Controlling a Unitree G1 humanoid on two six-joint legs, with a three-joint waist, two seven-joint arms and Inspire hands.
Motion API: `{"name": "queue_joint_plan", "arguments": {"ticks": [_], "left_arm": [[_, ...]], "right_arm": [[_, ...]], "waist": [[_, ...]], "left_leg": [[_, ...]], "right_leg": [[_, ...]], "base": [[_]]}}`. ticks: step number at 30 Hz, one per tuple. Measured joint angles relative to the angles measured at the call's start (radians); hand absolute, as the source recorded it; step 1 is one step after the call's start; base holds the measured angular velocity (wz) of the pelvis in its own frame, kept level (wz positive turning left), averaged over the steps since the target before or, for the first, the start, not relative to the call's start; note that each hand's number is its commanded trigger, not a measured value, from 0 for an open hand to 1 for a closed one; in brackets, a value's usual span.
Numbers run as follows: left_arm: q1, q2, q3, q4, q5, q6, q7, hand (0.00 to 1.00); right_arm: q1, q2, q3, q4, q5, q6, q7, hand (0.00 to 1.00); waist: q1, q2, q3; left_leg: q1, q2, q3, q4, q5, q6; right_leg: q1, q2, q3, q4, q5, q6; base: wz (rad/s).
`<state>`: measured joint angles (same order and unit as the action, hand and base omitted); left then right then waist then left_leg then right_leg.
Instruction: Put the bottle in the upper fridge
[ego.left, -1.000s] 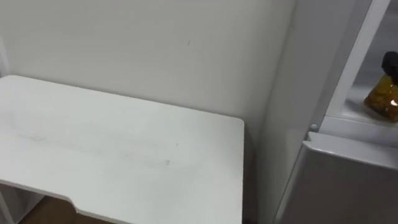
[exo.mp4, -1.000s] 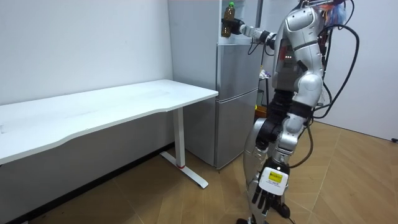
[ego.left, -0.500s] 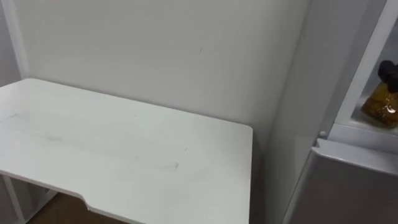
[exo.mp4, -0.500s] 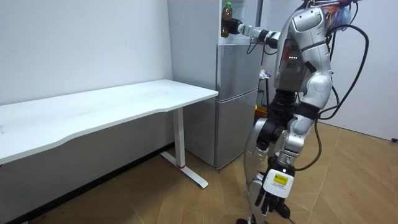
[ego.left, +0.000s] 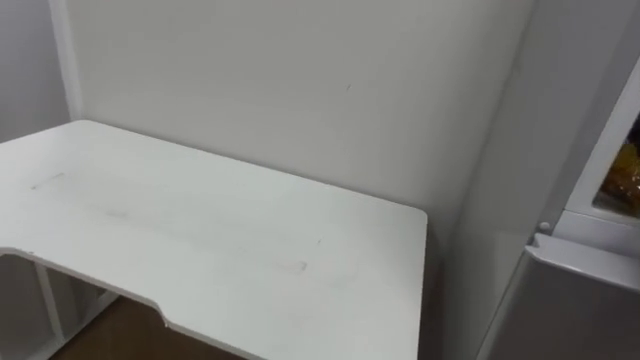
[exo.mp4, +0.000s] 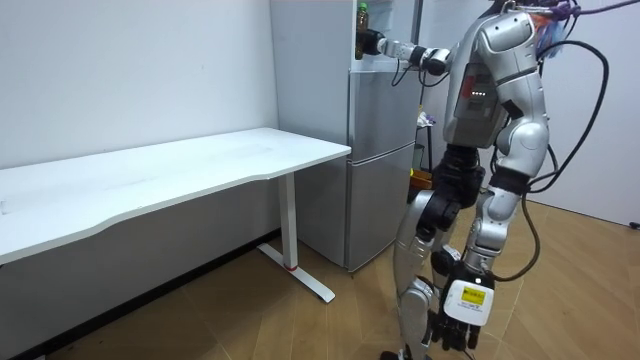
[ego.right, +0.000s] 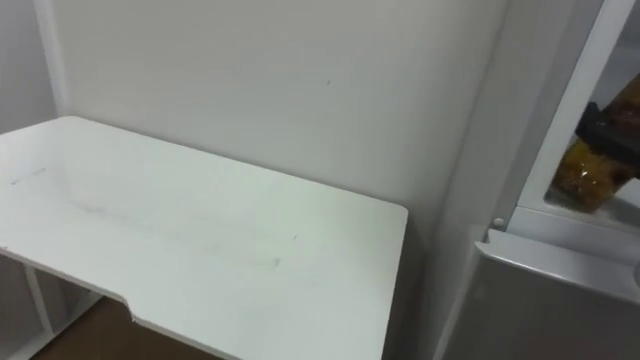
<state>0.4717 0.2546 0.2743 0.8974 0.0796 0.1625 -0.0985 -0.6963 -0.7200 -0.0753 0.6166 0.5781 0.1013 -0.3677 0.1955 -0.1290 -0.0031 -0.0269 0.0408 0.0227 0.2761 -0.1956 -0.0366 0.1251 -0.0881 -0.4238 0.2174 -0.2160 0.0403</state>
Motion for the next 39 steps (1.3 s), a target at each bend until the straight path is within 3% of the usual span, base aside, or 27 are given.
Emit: {"name": "queue_joint_plan", "arguments": {"ticks": [12,17,21,35,39], "left_arm": [[0.009,0.002,0.0,-0.029,-0.007,0.005,0.0,0.0],[0.01,0.007,0.0,-0.042,-0.007,0.004,0.0,0.0],[0.009,0.013,0.0,-0.037,-0.008,0.001,0.0,0.0],[0.007,0.014,-0.002,-0.013,-0.009,-0.003,0.0,0.0],[0.007,0.014,-0.002,-0.013,-0.009,-0.008,-0.001,0.0]], "right_arm": [[-0.016,-0.035,0.049,0.069,0.007,0.007,0.009,0.0],[-0.019,-0.04,0.093,0.09,0.005,0.01,0.023,0.0],[-0.031,-0.041,0.095,0.133,0.007,0.01,0.049,0.0],[-0.033,-0.045,0.095,0.159,0.006,0.008,0.068,0.0],[-0.033,-0.045,0.096,0.16,0.007,0.008,0.088,0.0]], "waist": [[0.003,0.004,-0.007],[0.004,-0.005,-0.0025],[0.005,-0.012,0.0081],[0.004,-0.021,0.0023],[0.002,-0.02,0.0044]], "left_leg": [[0.0,-0.001,-0.005,0.0,0.002,-0.002],[0.0,-0.001,-0.005,0.0,0.002,-0.002],[-0.001,0.0,-0.005,0.0,0.002,-0.002],[-0.01,0.0,-0.007,0.009,0.002,-0.002],[-0.003,0.0,-0.006,0.008,0.002,-0.002]], "right_leg": [[0.003,0.001,-0.001,0.001,0.0,0.0],[0.005,0.001,-0.002,0.001,0.0,0.0],[0.009,0.001,-0.002,0.001,0.0,0.0],[0.002,0.002,-0.003,0.001,0.001,-0.001],[0.002,0.002,-0.002,0.001,0.001,-0.001]], "base": [[0.0],[0.0],[0.0],[0.0],[0.0]]}}
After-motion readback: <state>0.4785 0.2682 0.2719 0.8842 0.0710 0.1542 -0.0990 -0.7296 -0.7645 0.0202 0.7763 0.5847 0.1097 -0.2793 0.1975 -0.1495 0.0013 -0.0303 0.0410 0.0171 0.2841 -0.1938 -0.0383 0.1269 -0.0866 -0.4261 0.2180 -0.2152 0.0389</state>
